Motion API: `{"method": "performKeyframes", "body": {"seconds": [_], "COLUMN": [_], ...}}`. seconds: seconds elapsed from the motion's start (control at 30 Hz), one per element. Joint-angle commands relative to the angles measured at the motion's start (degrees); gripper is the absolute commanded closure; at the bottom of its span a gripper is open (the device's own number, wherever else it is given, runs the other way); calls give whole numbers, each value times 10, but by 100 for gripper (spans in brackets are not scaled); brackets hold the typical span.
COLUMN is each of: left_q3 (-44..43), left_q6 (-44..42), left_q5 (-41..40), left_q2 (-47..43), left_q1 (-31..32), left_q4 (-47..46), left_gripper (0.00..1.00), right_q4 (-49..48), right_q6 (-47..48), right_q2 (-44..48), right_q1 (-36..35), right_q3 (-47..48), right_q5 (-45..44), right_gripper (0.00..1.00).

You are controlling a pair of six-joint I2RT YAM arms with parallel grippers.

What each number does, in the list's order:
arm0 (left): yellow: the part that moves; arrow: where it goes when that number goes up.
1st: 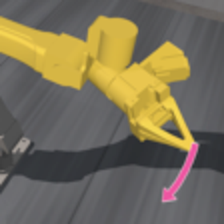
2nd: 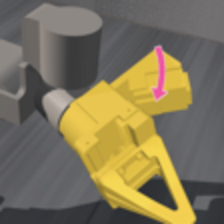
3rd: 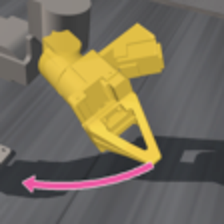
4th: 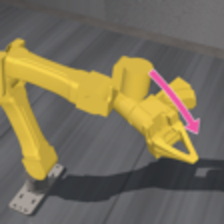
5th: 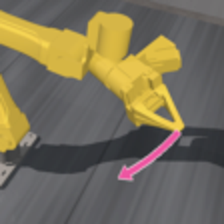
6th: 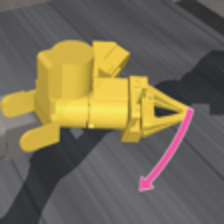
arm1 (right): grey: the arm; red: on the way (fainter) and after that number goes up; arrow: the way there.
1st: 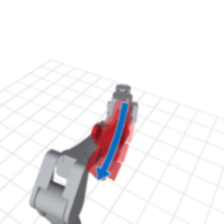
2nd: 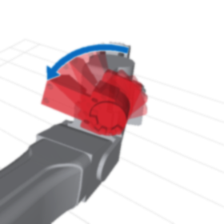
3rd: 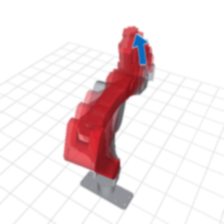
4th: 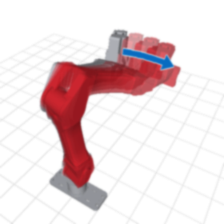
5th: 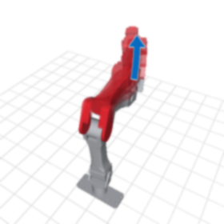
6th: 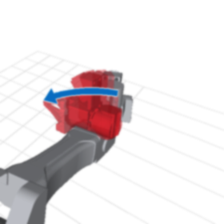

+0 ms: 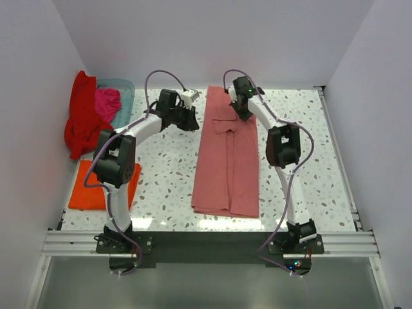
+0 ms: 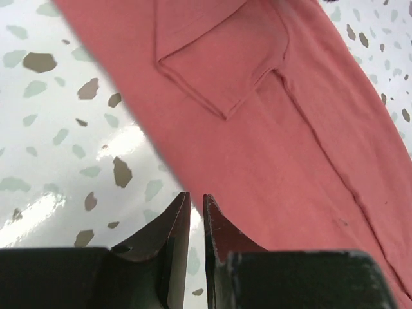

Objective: Fold and stack the t-shirts
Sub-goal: Fold the tshirt

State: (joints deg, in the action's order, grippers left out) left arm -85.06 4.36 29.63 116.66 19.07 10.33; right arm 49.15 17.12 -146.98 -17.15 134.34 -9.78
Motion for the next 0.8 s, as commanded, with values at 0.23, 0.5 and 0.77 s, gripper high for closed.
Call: {"method": "performKeyframes", "body": {"seconds": [0.23, 0.5, 0.77], "left_q3": [-60, -144, -170], "left_q6": [13, 16, -32], "left_q5": [-45, -33, -75], "left_q2": [25, 118, 160], "left_q1": [-9, -8, -10], "left_q4": [-7, 41, 114], "left_gripper": [81, 81, 83], "right_q4": [-78, -101, -9], "right_q6": [27, -6, -5], "right_q2": [-44, 113, 166], "right_q1": [-52, -32, -3], "right_q3": [37, -77, -139], "right_q5": [-42, 13, 130], "right_gripper": [82, 58, 58]}}
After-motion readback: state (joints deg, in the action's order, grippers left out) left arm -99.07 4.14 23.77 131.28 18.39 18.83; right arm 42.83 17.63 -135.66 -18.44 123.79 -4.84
